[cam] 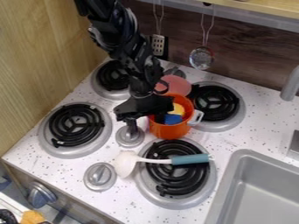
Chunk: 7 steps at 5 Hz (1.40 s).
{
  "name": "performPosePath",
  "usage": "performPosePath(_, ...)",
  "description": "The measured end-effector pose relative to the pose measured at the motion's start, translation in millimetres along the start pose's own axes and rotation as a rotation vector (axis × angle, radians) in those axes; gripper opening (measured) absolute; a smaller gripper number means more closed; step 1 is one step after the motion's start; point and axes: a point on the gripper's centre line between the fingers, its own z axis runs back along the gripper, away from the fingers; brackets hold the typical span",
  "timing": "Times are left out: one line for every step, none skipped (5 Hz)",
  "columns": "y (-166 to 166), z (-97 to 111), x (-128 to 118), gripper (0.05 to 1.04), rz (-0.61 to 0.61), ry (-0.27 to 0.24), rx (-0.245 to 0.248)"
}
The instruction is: Put the red object in the left burner
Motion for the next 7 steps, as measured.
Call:
performPosePath(2, 8, -2, 1.002, -0.001, 0.001, 0.010)
performPosePath(5, 23, 1, 1.000, -0.013, 0.014, 0.036)
performPosePath(4, 36, 4, 1.000, -0.042, 0.022, 0.043)
performPosePath(6, 45, 11, 1.000, -0.043, 0.006, 0.067)
performPosePath(13, 46, 15, 1.000, -0.087, 0.019, 0.073)
performPosePath(23, 54, 24, 1.000, -0.200, 0.022, 0.044)
performPosePath(33, 58, 32, 1.000, -0.301, -0.006, 0.007)
